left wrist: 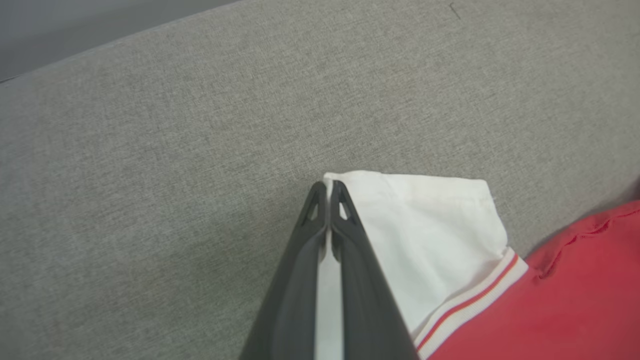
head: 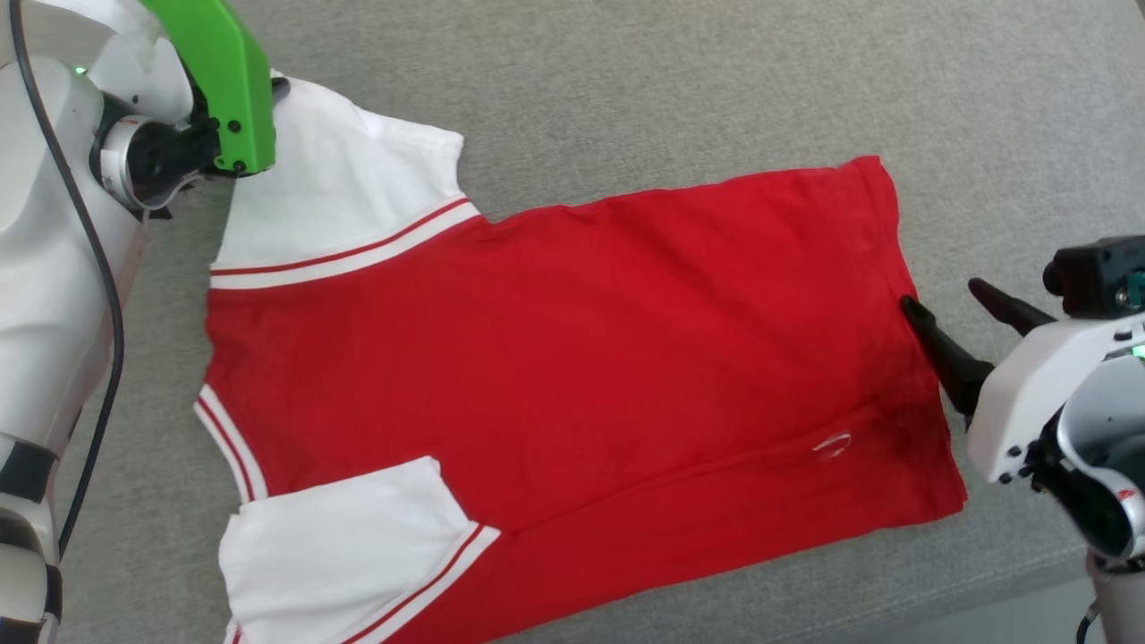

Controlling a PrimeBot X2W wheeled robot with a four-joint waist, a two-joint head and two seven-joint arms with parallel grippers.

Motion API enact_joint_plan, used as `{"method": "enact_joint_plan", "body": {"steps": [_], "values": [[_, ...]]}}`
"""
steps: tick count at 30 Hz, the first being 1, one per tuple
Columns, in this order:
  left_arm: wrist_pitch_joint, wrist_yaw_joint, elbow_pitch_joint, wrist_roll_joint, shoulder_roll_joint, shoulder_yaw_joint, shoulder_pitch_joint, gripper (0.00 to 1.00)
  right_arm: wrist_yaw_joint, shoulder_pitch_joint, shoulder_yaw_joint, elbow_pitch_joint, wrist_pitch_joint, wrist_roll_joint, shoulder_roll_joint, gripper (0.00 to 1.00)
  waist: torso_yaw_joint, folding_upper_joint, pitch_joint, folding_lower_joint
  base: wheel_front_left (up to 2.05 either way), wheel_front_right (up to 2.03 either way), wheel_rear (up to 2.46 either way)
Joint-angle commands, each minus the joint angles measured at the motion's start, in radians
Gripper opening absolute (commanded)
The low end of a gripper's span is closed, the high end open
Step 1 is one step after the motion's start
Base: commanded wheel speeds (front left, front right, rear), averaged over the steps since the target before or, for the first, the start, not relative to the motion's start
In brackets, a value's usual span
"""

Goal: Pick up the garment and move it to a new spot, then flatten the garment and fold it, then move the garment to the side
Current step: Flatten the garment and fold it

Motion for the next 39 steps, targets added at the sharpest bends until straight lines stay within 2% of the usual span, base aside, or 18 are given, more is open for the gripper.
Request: {"method": "enact_joint_plan", "body": {"steps": [1,7,15,27,39], "values": [[-0.007,-0.006,-0.016,-0.007,0.0,0.001,0.016,0.0,-0.001,-0.033,-0.008,0.008,0.029,0.008,-0.008,1.0,0.043,0.0,-0.038,-0.0001,0.0,0.0,0.0],[-0.012,-0.011,-0.139,-0.016,0.014,-0.007,0.051,0.0,-0.001,-0.116,-0.043,0.061,0.195,0.027,-0.037,1.0,0.103,0.0,-0.058,-0.0001,0.0,0.0,0.0],[-0.006,0.03,-0.381,-0.019,0.061,-0.007,0.119,0.0,-0.001,-0.26,-0.07,0.188,0.318,0.044,-0.063,1.0,0.166,0.0,-0.042,-0.0001,0.0,0.0,0.0],[0.01,0.102,-0.675,-0.004,0.114,-0.013,0.182,0.0,-0.001,-0.426,-0.042,0.427,0.334,-0.004,-0.099,1.0,0.23,0.0,0.014,-0.0001,0.0,0.0,0.0],[0.008,0.123,-0.748,0.003,0.127,-0.015,0.196,0.0,-0.001,-0.417,0.09,0.544,0.318,0.018,-0.116,1.0,0.255,0.0,0.032,-0.0001,0.0,0.0,0.0]]}}
